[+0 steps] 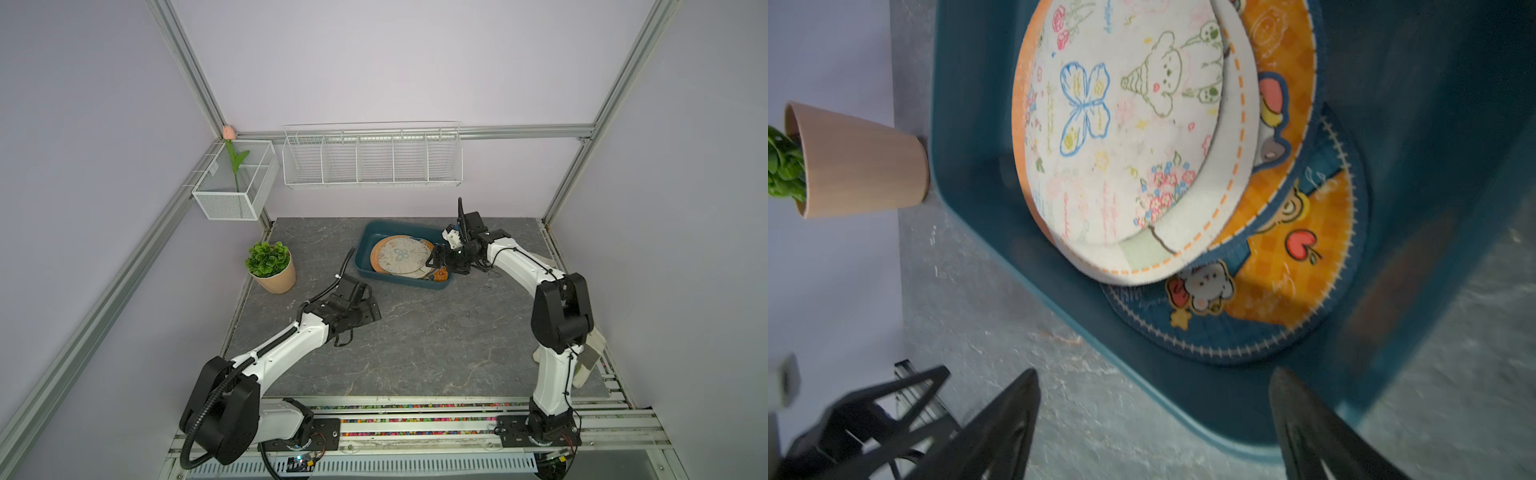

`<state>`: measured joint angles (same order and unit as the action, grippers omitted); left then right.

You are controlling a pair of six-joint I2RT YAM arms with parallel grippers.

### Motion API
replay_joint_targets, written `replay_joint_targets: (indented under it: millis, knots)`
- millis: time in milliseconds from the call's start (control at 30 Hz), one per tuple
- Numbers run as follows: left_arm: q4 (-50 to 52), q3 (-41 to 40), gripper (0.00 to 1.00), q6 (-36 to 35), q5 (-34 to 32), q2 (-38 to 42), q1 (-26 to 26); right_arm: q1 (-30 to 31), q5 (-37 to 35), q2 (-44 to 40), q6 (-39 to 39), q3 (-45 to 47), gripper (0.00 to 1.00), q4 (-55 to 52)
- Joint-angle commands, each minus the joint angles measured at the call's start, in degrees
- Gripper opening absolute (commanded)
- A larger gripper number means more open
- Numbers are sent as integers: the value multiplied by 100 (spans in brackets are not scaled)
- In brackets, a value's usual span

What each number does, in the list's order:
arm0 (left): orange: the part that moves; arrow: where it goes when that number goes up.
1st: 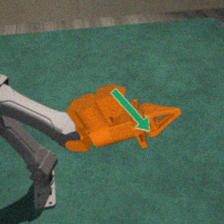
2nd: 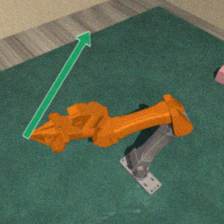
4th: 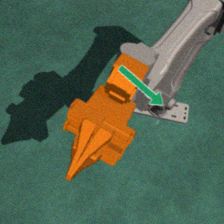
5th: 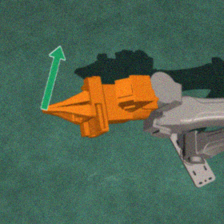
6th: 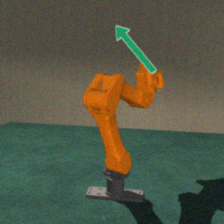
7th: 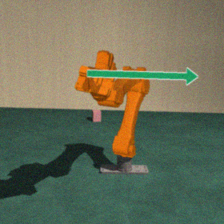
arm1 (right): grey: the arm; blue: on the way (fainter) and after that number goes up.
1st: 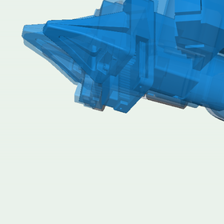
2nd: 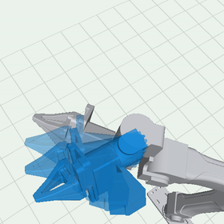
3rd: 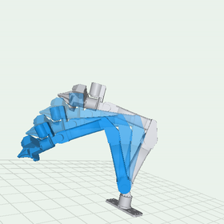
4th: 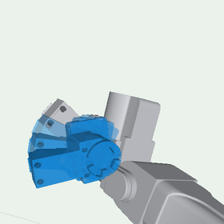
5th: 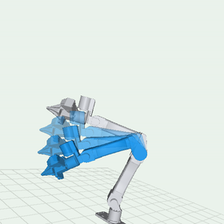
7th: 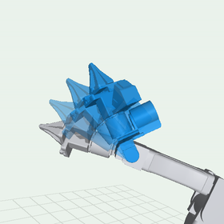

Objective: Put the coasters into the storage box
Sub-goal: Reset both arms

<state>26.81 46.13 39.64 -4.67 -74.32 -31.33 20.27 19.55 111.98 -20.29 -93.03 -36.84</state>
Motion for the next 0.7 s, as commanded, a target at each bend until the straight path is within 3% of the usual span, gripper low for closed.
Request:
replay_joint_targets:
  millis: [0,333,500,667]
  knots:
    - [13,71,94,-448,-632,311,302,-27,-466,-706,703,527,88,326]
    - [-1429,-576,95,-1630,-1755,1060,1247,-209,-1610,-1941,1545,1993,88,1216]
    - [-2432,-969,95,-2046,-1943,1049,1812,-681,-1944,-2471,1611,3002,88,2092]
    - [-3305,-1301,96,-2850,-2101,806,2063,-1254,-2245,-2931,1995,4058,88,3226]
